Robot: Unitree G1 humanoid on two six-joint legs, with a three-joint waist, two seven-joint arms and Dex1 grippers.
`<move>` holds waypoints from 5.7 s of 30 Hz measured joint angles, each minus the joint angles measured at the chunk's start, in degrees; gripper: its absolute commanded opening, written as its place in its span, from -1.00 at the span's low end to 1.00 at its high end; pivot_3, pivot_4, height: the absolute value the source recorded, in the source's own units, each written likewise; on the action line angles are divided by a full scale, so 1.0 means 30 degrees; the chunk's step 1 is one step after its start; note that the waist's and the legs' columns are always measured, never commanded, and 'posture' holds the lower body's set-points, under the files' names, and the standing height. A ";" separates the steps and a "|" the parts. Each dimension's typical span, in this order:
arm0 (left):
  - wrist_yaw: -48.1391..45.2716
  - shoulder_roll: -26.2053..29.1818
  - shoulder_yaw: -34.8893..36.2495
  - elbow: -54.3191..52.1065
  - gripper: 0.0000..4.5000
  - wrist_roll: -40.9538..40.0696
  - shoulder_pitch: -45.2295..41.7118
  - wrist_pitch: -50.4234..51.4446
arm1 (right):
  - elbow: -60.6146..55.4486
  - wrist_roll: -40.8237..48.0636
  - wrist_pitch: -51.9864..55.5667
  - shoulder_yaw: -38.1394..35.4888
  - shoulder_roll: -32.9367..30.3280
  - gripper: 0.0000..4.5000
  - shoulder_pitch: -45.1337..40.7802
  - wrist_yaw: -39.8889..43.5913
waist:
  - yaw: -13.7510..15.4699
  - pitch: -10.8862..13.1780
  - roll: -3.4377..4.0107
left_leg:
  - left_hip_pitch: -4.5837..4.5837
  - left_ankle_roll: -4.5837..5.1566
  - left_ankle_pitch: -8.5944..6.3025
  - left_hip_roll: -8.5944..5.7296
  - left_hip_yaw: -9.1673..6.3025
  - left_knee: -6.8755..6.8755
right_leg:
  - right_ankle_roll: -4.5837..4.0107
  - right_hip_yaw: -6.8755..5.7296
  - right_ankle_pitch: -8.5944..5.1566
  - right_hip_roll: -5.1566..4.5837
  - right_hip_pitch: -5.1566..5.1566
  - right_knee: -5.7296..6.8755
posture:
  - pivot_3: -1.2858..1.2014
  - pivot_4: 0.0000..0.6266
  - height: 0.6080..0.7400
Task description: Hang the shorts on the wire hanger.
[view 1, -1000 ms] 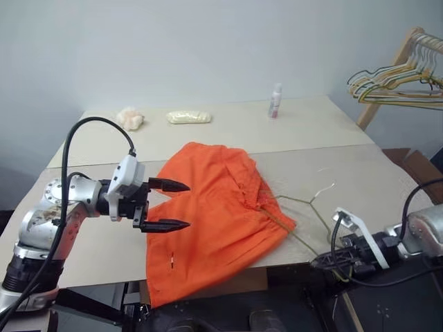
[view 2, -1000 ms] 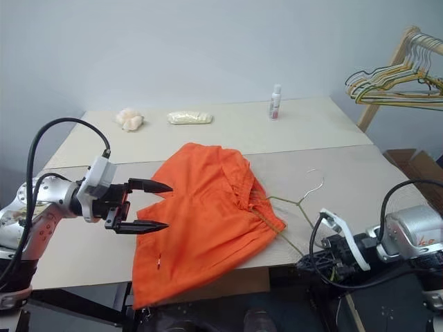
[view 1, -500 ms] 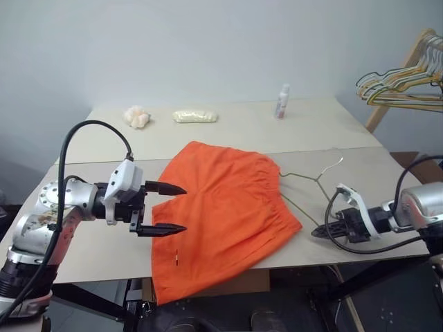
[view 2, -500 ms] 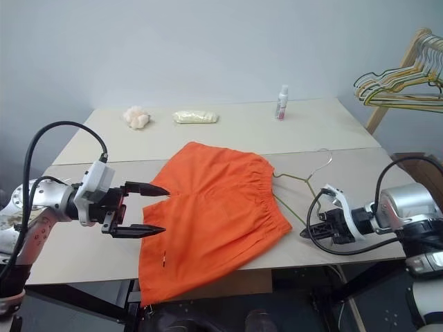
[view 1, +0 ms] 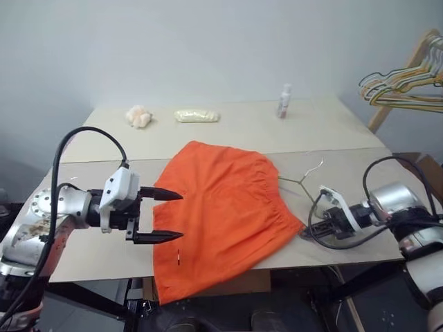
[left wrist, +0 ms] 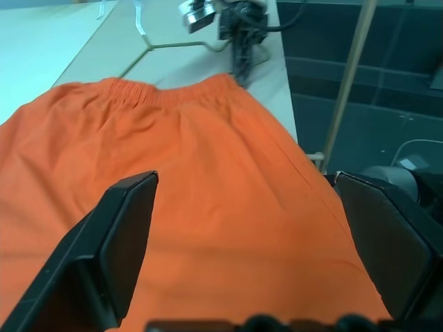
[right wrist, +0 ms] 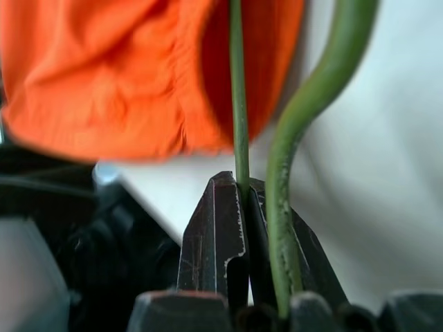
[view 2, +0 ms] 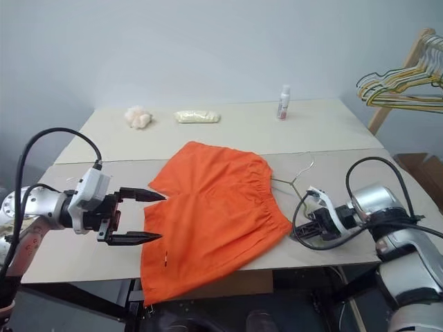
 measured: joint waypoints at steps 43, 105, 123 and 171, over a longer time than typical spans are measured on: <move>-0.0563 -0.0062 -0.1093 0.0657 0.98 0.0050 -0.0811 -0.0747 | 0.2546 -0.2440 -0.6421 -0.6697 0.4602 -1.00 -0.1051 -0.8188 | 0.0132 -0.0002 -0.0028 | 0.0006 -0.0024 0.0011 0.0015 0.0042 -0.0060 | -0.0043 0.0021 0.0025 0.0036 -0.0030 -0.0004 | -0.04 -1.00 1.00; -0.5602 -0.4141 -1.0883 2.4073 -0.99 0.8965 -1.8866 -1.4863 | -1.2520 -0.5307 -0.6061 -0.1007 0.2484 -1.00 -0.4413 -0.3859 | -0.3502 0.0013 -0.0053 | -0.0269 -0.0016 0.0030 -0.0012 -0.0010 0.0069 | -0.0016 -0.0005 0.0016 0.0015 -0.0321 0.0306 | -0.17 -1.00 1.00; -0.5258 -0.2782 -0.7044 1.8671 -1.00 0.7671 -1.3900 -0.8672 | -1.2778 -0.3934 -0.4026 -0.8680 0.0392 0.98 -0.1422 -0.7514 | -0.3355 0.0012 -0.0051 | -0.0266 -0.0008 0.0025 -0.0009 -0.0037 0.0085 | -0.0017 -0.0008 0.0016 0.0007 -0.0294 0.0320 | -0.16 -1.00 1.00; -0.5672 -0.1298 -0.5259 1.5833 -1.00 0.7514 -1.1281 -0.6229 | -1.2277 0.1345 -0.4708 -0.9353 0.6794 -0.98 0.4448 -1.3416 | -0.3016 -0.0017 -0.0057 | -0.0192 -0.0011 0.0027 -0.0006 -0.0023 0.0090 | -0.0014 0.0024 0.0018 0.0044 -0.0251 0.0321 | -0.14 -1.00 1.00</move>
